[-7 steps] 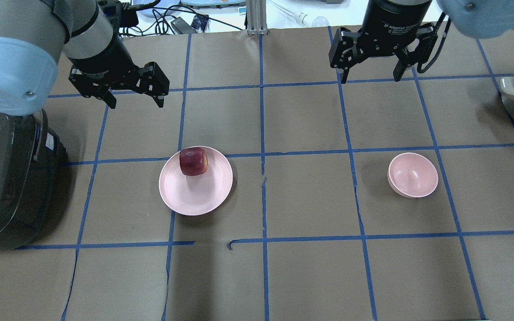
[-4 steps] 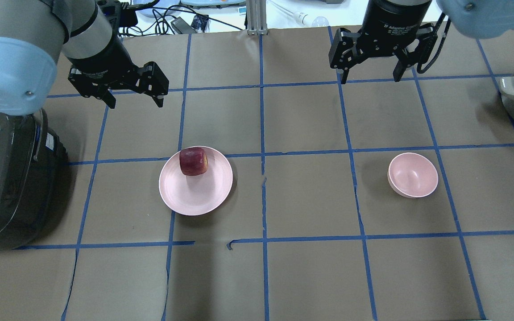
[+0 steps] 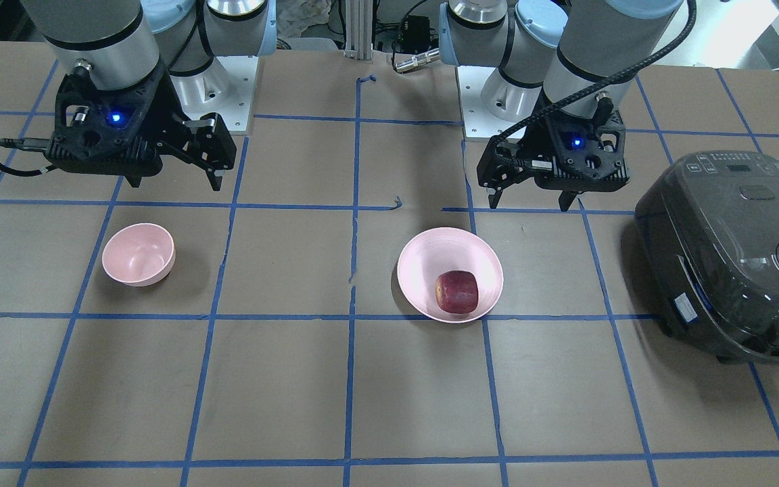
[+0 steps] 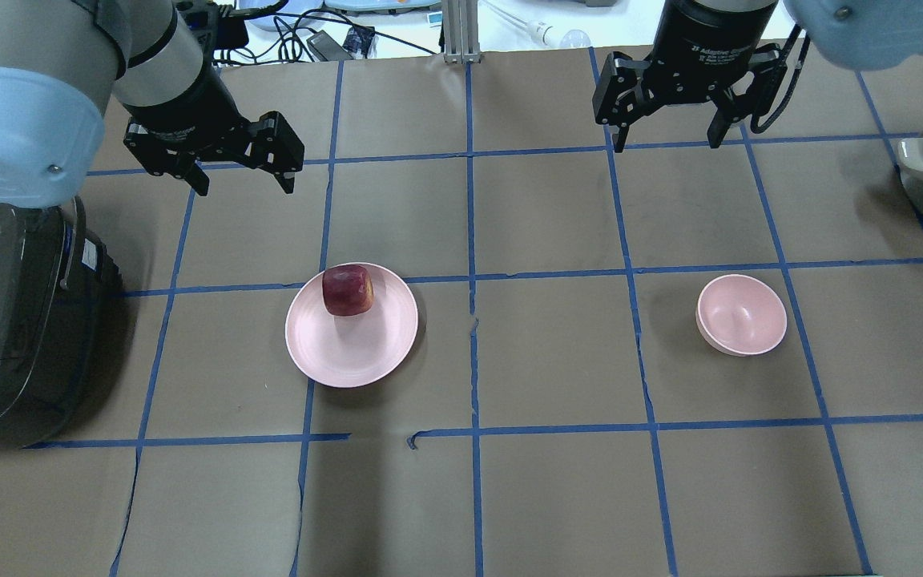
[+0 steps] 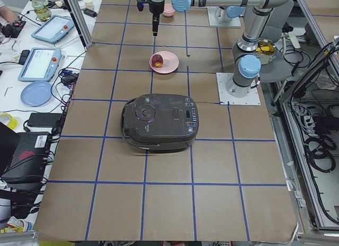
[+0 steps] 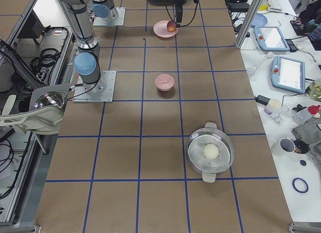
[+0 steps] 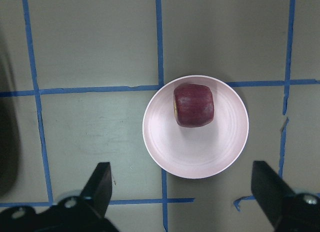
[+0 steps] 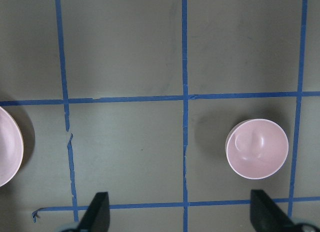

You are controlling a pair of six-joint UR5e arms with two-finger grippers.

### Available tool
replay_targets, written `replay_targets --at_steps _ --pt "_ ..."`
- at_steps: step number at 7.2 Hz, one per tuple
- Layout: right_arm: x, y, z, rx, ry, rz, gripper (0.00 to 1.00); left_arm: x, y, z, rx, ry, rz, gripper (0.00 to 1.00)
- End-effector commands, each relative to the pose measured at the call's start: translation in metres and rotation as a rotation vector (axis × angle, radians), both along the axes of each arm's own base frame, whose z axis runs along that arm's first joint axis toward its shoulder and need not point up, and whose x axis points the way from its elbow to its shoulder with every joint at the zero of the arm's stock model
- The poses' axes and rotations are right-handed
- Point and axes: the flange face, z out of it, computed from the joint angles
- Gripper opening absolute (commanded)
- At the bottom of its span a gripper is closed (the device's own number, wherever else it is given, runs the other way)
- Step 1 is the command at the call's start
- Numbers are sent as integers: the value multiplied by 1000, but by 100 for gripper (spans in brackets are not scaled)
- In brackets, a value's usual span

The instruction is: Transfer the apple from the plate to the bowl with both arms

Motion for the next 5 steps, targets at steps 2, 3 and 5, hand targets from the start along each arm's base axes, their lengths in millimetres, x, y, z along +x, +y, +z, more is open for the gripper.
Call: replay_targets --at_steps 2,3,5 --pt "-96 -13 -52 102 -11 -12 100 -3 -18 -52 44 0 -3 100" --pt "-142 -16 -85 140 -24 -42 100 -7 -28 -74 18 22 37 100" --pt "-201 -6 -184 98 -42 -11 100 -16 -35 -128 22 61 49 100"
